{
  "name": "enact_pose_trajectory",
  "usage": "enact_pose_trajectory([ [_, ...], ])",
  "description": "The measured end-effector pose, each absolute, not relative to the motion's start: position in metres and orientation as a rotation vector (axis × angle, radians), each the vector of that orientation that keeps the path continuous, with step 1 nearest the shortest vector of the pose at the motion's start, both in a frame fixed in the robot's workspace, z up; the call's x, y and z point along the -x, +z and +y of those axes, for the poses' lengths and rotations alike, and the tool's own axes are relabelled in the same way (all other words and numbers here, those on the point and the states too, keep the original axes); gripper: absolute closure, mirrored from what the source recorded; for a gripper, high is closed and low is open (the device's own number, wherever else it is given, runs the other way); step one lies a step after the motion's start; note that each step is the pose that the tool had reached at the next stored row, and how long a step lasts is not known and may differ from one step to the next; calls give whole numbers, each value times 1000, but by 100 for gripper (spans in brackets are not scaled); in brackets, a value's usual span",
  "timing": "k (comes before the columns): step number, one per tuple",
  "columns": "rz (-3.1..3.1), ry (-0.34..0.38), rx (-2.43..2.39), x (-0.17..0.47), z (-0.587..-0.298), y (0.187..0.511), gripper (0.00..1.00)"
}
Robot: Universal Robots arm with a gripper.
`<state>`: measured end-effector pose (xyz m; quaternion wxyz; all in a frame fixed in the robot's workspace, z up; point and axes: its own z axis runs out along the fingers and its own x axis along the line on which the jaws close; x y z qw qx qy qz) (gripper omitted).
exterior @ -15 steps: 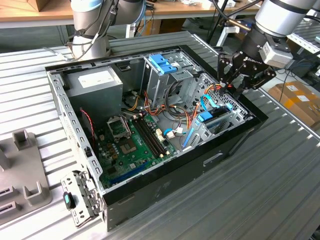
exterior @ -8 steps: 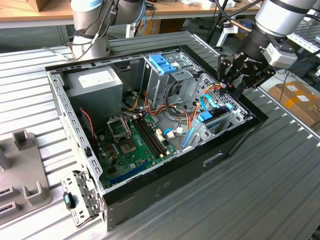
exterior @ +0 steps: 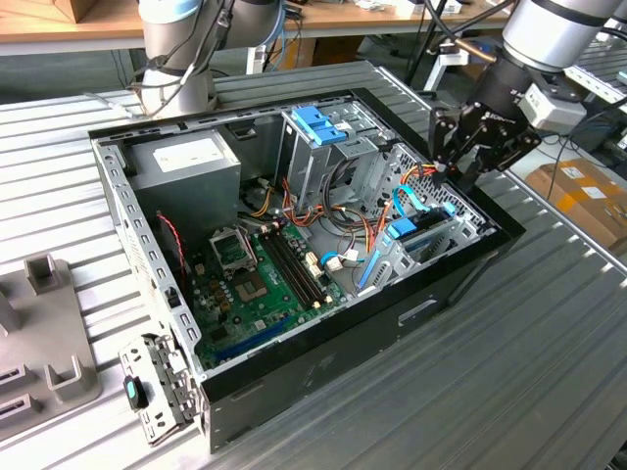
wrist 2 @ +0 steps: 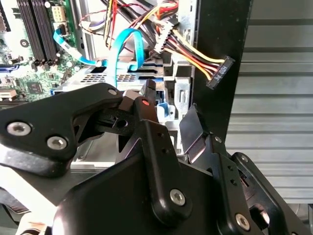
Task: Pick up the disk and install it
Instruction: 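Insert the second disk wire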
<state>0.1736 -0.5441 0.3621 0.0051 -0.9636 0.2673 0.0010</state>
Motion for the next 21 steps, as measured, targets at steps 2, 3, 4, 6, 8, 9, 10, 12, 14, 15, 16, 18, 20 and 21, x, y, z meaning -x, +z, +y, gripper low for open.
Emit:
enact_pose_trajectory([
  [2, 837, 3, 3018, -177, -544, 362, 53],
  [3, 837, 3, 3018, -179, -544, 362, 53],
  [4, 837, 3, 3018, -180, -544, 362, 53],
  [6, 837, 3, 3018, -184, -544, 362, 53],
  [8, 837, 3, 3017, -185, -544, 362, 53],
  [9, 837, 3, 3017, -185, -543, 362, 53],
  [10, 837, 3, 3018, -186, -542, 362, 53],
  [12, 837, 3, 3018, -189, -542, 362, 53],
  [14, 837, 3, 3018, -191, -541, 362, 53],
  [15, 837, 3, 3017, -192, -540, 362, 53],
  [16, 837, 3, 3017, -192, -540, 362, 53],
  [18, 837, 3, 3017, -193, -538, 362, 53],
  [20, 837, 3, 3017, -193, -537, 362, 53],
  [21, 837, 3, 3017, -194, -536, 362, 53],
])
